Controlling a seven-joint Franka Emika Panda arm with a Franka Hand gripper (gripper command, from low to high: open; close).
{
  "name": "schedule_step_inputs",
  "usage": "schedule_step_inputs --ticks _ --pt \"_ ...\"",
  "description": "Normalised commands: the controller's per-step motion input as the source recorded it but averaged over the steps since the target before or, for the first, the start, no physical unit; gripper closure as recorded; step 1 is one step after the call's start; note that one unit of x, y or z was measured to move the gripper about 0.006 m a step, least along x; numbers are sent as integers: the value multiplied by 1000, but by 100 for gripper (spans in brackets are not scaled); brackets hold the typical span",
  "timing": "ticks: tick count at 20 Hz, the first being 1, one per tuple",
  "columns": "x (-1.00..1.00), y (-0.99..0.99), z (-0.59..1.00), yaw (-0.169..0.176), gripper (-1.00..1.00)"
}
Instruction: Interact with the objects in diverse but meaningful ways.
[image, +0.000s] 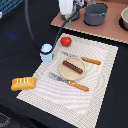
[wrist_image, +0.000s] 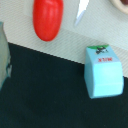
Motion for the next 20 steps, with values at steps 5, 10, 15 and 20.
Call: schedule_step_inputs --ticks 5,10,15,20 --pt "6 -639 -119 -2 -100" --pt "-64 -359 -390 0 -100" --pt "-122 -95 -474 0 -100" --pt "-302 68 -490 0 -100"
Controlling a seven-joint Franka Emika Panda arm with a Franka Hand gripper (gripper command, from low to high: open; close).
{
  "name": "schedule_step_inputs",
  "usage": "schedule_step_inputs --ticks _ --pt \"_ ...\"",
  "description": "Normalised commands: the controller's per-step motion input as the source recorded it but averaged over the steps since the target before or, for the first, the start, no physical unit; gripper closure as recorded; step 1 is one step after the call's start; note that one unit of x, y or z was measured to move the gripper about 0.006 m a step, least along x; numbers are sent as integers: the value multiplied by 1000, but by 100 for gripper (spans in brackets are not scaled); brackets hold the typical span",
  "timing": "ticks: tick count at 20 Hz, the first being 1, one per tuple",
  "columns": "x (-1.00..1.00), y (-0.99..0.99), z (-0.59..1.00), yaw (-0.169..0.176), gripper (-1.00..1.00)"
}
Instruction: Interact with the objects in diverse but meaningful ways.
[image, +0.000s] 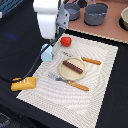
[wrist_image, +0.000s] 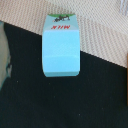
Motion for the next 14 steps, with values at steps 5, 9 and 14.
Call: schedule_step_inputs --ticks 5,9,14 --pt "-312 118 -494 -4 -100" --pt "-373 150 -566 -13 -100" --pt "-143 9 -502 -50 -100"
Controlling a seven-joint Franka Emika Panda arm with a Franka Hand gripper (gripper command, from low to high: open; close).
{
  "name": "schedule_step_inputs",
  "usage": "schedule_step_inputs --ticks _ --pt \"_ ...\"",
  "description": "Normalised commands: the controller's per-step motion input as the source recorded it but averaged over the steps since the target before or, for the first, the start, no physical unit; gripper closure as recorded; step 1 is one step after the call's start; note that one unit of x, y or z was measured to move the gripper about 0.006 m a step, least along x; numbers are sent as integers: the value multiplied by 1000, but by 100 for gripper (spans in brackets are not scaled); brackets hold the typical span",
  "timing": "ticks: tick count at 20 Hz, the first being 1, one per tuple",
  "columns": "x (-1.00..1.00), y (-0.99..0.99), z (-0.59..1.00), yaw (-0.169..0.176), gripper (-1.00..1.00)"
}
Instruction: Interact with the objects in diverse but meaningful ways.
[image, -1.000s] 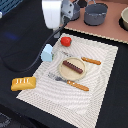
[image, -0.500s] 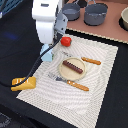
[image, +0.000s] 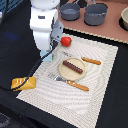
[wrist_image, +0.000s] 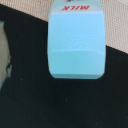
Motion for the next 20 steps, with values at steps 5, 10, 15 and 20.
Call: schedule_step_inputs --ticks 5,10,15,20 --pt "-33 0 -473 -62 -100" --pt "-7 -14 -458 -57 -100" --pt "-1 -26 -409 -48 100" --pt "-53 -42 -457 -55 100"
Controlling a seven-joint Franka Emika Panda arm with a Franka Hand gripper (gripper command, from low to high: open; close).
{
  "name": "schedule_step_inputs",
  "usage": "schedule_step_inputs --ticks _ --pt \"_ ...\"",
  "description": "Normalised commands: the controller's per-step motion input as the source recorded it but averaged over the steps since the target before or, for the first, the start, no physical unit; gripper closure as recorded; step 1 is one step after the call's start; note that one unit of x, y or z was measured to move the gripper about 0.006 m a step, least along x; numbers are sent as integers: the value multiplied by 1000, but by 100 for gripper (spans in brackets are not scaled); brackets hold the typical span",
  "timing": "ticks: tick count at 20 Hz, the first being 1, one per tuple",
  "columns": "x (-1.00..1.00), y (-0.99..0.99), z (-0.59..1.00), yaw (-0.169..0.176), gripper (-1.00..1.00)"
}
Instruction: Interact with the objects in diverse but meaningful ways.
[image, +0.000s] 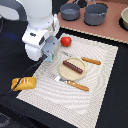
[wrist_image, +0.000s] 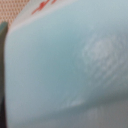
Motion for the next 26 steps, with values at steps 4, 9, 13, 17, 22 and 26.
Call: schedule_step_inputs --ticks 4,9,13,17,22,26 --pt "-70 -46 -365 -52 100" --pt "15 -419 603 -13 100" --pt "382 -519 1000 -61 100" --pt "408 -555 1000 -43 100" --pt "469 -609 995 0 100" --pt "750 -658 696 0 100"
